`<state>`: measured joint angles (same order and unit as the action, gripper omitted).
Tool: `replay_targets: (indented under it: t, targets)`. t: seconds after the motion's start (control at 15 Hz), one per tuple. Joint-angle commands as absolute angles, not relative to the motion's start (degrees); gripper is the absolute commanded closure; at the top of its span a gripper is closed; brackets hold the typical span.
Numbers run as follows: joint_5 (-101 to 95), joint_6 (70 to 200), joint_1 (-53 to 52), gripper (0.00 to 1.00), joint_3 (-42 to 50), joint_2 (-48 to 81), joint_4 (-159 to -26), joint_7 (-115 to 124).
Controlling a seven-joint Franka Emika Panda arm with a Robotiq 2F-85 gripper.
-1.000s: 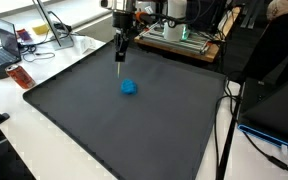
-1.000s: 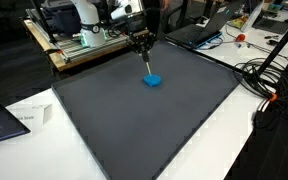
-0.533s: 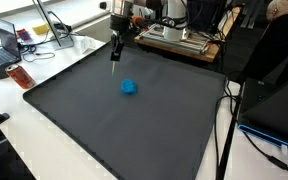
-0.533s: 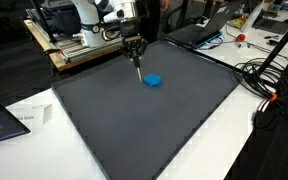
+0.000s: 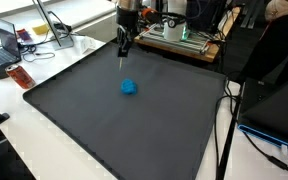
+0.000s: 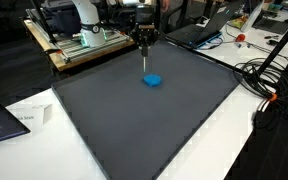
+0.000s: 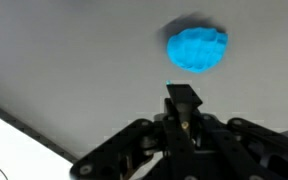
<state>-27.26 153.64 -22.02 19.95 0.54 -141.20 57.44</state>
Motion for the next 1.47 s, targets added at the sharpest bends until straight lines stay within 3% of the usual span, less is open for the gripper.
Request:
replay_targets:
  t: [0.0, 0.4, 0.87, 1.4]
  targets:
    - [-24.94, 142.51, -14.93, 0.97, 7.71, -2.5, -137.89, 58.02]
    - [-16.32, 133.36, -9.14, 0.97, -0.39, -0.62, -130.75, 50.01]
    - [-2.94, 131.33, -5.12, 0.97, -0.62, 4.5, -125.27, 31.64]
    - [-2.83, 130.57, -4.76, 0.97, 0.06, 12.3, -119.66, 30.99]
